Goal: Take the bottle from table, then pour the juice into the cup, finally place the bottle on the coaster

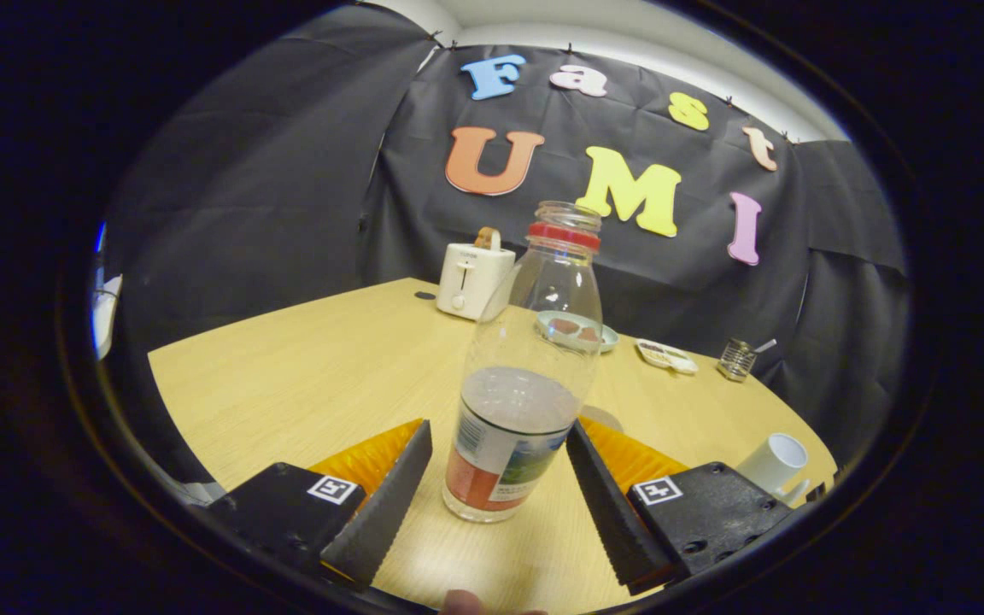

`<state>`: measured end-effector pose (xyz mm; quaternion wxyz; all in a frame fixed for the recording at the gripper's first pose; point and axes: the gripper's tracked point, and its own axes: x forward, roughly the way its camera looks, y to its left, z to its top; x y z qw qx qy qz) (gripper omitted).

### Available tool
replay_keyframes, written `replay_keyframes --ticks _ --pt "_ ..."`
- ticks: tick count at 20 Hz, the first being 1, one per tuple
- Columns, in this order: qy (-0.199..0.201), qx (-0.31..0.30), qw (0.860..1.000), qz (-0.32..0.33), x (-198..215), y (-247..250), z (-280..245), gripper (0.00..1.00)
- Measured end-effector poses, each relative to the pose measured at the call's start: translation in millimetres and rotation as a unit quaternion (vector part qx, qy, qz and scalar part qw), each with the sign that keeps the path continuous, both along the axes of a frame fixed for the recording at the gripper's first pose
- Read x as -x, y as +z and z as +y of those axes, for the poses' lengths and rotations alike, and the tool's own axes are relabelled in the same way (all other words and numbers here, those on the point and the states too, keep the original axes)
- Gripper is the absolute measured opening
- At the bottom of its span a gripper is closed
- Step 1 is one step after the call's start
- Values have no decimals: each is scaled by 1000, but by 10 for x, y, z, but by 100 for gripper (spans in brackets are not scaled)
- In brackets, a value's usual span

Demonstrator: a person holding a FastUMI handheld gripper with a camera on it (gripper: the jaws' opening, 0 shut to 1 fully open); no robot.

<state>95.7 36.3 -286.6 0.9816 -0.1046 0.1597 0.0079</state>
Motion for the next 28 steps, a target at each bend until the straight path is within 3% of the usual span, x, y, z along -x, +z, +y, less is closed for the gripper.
replay_keyframes --ticks 7,8,10,16,22,28 --pt "-4 14 1000 13 -105 -67 3 100" --pt "-1 11 1000 19 -96 -98 2 96" --pt "2 -6 1000 24 -118 -69 19 88" --pt "15 -50 998 22 -140 -1 49 79" --pt "32 -79 996 6 -50 282 111 79" --pt "26 -150 988 -11 113 646 82 77"
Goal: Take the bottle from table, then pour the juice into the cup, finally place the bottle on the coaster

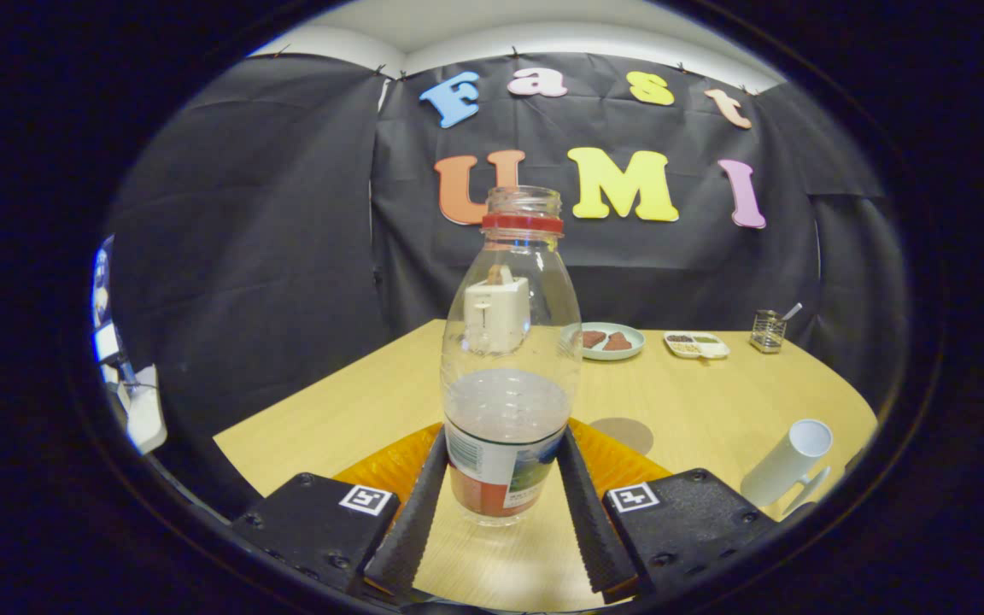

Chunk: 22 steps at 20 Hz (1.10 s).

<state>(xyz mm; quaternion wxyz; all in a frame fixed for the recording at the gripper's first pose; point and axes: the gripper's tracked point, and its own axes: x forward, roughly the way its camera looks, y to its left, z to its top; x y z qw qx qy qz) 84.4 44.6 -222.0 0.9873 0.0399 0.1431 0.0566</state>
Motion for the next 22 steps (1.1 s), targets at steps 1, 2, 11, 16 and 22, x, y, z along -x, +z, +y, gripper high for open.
replay_keyframes --ticks 1,2,11,16,22 --pt "-1 -16 1000 -4 32 54 4 77" --pt "1 -35 999 -8 60 107 14 77" --pt "14 -180 983 -17 197 354 -102 77" --pt "4 -261 965 -12 215 335 -249 77" --pt "-27 -389 921 -7 161 319 -513 76"
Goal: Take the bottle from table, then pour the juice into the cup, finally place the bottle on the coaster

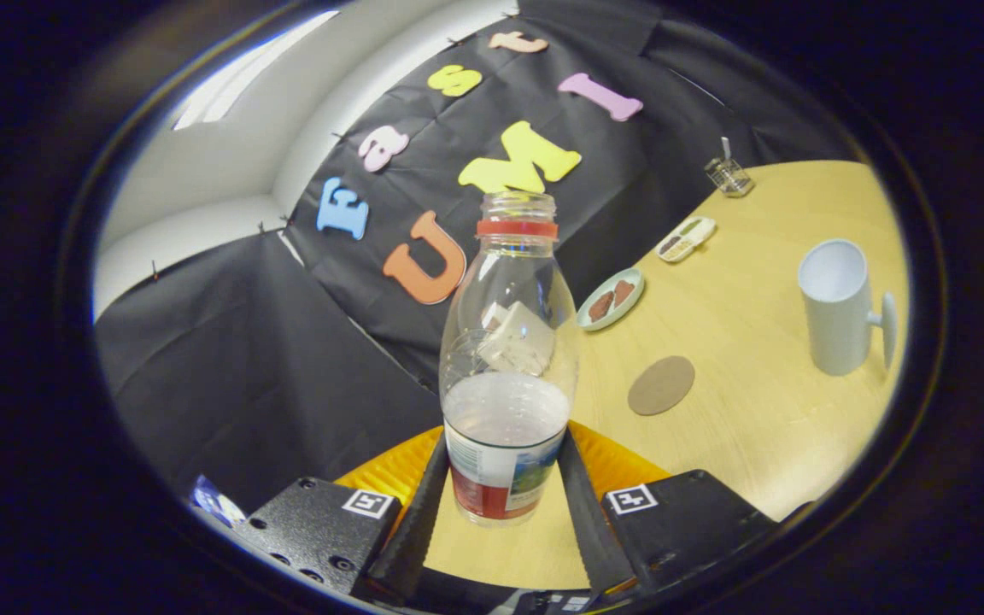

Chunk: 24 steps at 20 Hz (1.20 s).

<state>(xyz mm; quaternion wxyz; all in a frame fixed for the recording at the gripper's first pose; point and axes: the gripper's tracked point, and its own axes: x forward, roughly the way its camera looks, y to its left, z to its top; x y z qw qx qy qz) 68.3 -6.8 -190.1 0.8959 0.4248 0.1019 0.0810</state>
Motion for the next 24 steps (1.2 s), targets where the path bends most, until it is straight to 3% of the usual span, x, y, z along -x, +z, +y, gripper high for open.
replay_keyframes --ticks 8,24 --pt "-33 -184 982 -4 -25 87 -293 75" --pt "-76 -328 942 -7 -151 144 -656 75"
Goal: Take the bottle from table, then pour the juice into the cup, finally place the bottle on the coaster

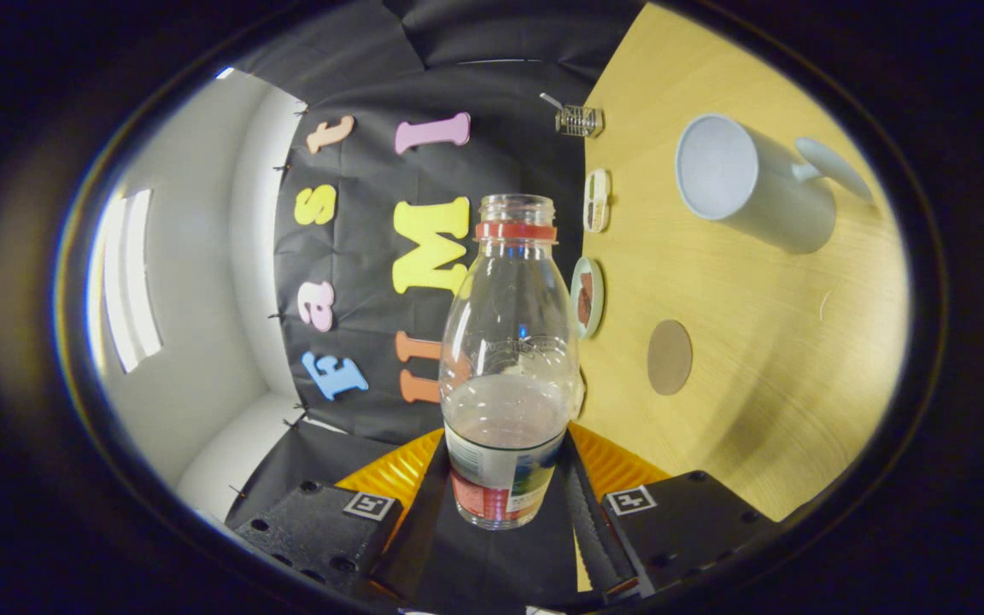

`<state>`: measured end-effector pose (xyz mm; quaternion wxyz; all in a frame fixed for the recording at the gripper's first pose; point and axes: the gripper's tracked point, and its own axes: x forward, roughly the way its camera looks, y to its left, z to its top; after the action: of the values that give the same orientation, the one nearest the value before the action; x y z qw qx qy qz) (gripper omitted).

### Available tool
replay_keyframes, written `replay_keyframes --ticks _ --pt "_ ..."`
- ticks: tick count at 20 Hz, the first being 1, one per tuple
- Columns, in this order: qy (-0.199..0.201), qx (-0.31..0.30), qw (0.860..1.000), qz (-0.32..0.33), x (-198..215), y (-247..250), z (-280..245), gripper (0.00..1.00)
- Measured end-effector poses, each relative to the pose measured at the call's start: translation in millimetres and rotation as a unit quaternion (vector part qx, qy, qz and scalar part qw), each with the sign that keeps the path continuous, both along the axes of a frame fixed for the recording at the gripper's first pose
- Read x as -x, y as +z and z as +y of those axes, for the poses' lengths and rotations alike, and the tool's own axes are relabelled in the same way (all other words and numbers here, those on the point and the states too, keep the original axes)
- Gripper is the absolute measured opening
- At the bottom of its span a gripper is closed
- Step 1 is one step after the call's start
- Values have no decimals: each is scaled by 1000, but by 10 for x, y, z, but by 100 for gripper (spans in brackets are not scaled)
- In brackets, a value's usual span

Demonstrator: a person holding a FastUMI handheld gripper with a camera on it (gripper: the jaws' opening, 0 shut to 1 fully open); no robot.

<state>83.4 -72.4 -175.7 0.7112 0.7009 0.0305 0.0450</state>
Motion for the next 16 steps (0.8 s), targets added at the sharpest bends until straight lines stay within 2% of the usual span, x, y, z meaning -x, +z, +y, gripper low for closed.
replay_keyframes --ticks 16 --pt "-22 -91 995 16 -94 123 -175 75"
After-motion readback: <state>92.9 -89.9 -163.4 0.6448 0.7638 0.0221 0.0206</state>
